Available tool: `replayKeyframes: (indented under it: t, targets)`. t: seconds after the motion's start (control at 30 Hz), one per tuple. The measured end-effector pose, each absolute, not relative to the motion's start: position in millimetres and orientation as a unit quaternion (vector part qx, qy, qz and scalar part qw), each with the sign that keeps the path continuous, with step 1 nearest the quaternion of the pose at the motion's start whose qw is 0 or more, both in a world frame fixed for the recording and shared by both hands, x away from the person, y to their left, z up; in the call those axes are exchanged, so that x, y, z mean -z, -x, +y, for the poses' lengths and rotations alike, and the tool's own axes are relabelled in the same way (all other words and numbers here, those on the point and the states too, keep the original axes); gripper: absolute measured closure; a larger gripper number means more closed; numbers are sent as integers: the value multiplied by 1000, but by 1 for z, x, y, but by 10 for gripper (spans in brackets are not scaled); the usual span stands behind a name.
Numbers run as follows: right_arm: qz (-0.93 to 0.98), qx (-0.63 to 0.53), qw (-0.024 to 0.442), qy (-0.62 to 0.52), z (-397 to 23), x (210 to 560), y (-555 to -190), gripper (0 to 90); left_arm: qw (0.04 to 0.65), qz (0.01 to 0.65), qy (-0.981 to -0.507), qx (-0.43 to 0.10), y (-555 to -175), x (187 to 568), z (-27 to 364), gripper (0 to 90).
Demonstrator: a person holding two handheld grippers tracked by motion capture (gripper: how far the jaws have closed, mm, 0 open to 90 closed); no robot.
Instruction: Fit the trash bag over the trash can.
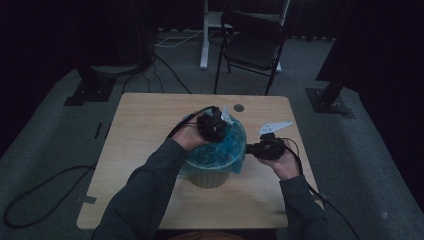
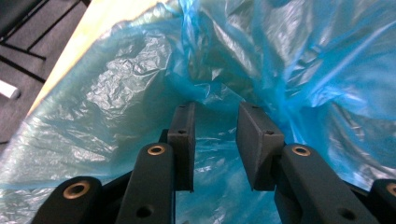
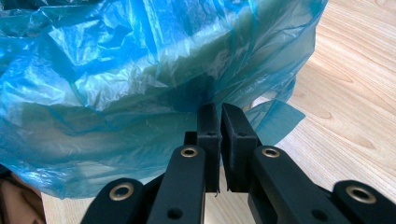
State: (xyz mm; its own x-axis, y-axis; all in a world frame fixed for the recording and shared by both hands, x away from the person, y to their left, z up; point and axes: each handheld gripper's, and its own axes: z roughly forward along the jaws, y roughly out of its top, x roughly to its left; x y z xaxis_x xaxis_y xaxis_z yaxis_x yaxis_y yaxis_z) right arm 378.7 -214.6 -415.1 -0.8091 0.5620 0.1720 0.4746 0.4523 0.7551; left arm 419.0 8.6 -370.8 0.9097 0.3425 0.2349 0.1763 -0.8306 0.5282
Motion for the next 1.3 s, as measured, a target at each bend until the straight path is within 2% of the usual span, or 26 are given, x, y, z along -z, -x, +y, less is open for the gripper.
replayKeyframes:
  t: [0.33,0.97,1.3]
  targets:
    - [851,-426,52,-304,-215,414,-378,865,223,133,-953,-154,-422,378,5,674]
    - [850,-427,53,-303,-215,414,-378,865,197,126,-962,-142,-423,383,2,671]
    - [850,-427,52,-303,-216,414,-378,865,220,130,-955,-150,-422,378,4,660]
